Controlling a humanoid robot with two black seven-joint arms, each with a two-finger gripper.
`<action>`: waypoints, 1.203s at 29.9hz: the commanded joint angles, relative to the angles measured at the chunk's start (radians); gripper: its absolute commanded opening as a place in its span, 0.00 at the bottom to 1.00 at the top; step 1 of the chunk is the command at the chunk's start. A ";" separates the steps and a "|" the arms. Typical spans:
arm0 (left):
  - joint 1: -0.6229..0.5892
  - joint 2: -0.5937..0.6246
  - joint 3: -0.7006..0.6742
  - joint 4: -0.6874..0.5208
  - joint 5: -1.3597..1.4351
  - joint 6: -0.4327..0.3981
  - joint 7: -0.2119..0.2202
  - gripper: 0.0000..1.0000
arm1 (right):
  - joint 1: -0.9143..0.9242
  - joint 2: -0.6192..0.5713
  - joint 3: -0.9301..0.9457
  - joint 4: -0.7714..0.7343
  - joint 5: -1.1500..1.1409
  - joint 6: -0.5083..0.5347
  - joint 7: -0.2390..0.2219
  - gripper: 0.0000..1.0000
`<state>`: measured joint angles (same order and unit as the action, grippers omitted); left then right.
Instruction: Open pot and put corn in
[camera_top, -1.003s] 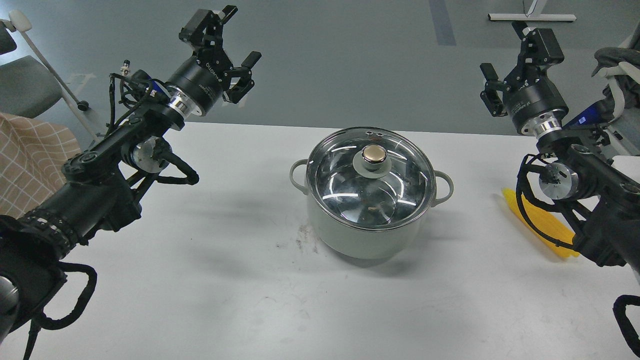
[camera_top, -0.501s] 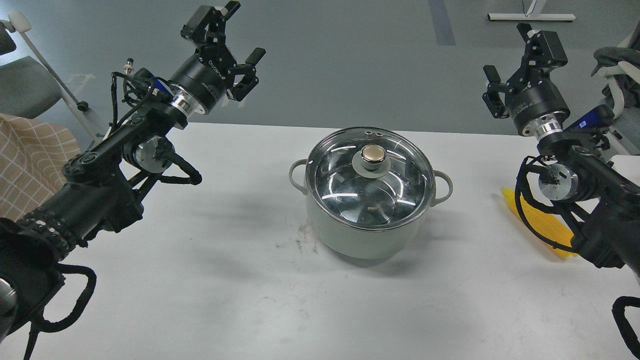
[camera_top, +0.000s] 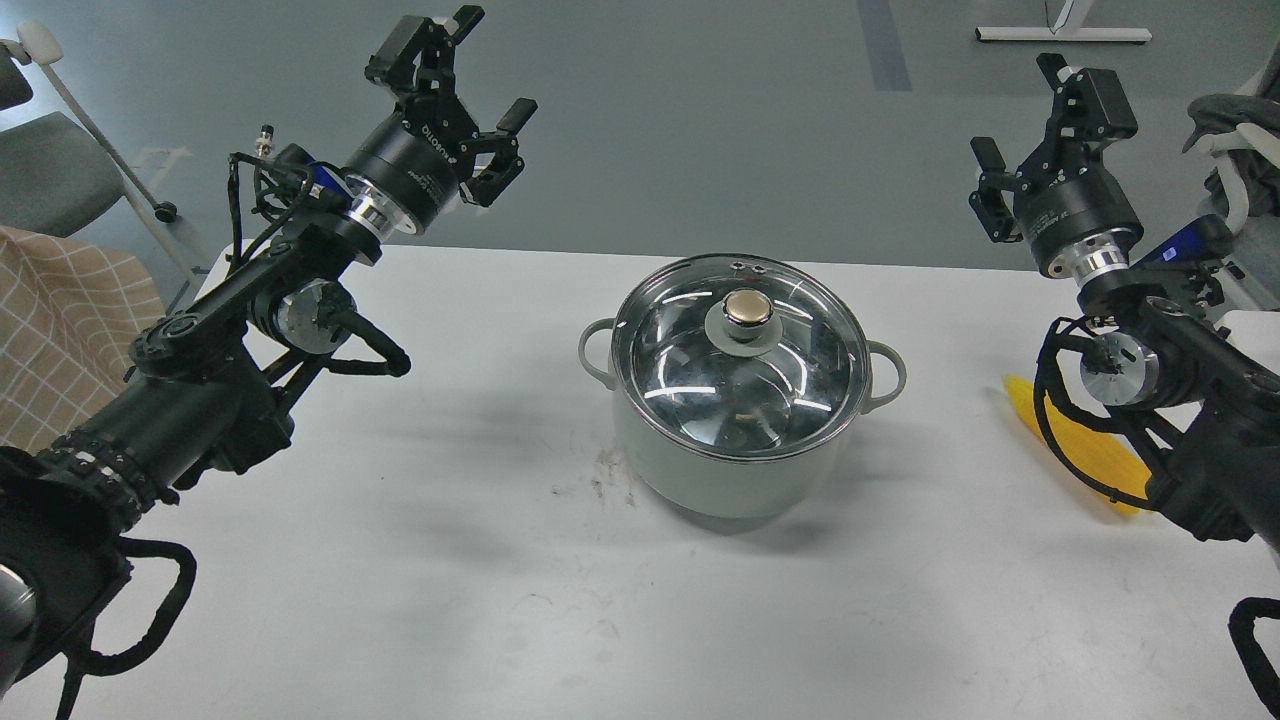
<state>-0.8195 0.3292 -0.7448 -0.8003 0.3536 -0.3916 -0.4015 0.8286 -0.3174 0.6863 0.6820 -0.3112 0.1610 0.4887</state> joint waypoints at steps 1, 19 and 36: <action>0.000 0.001 0.001 0.000 0.004 0.000 -0.003 0.98 | -0.002 0.003 -0.004 -0.010 0.000 0.000 0.000 1.00; -0.049 0.106 -0.001 -0.336 0.575 0.043 -0.013 0.98 | 0.003 -0.051 -0.004 -0.021 0.001 -0.008 0.000 1.00; -0.046 0.082 0.102 -0.565 1.828 0.212 -0.016 0.97 | -0.017 -0.060 -0.002 -0.001 0.001 -0.023 0.000 1.00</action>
<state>-0.8641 0.4411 -0.6979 -1.3975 1.9987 -0.2217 -0.4192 0.8127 -0.3755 0.6843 0.6766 -0.3100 0.1480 0.4887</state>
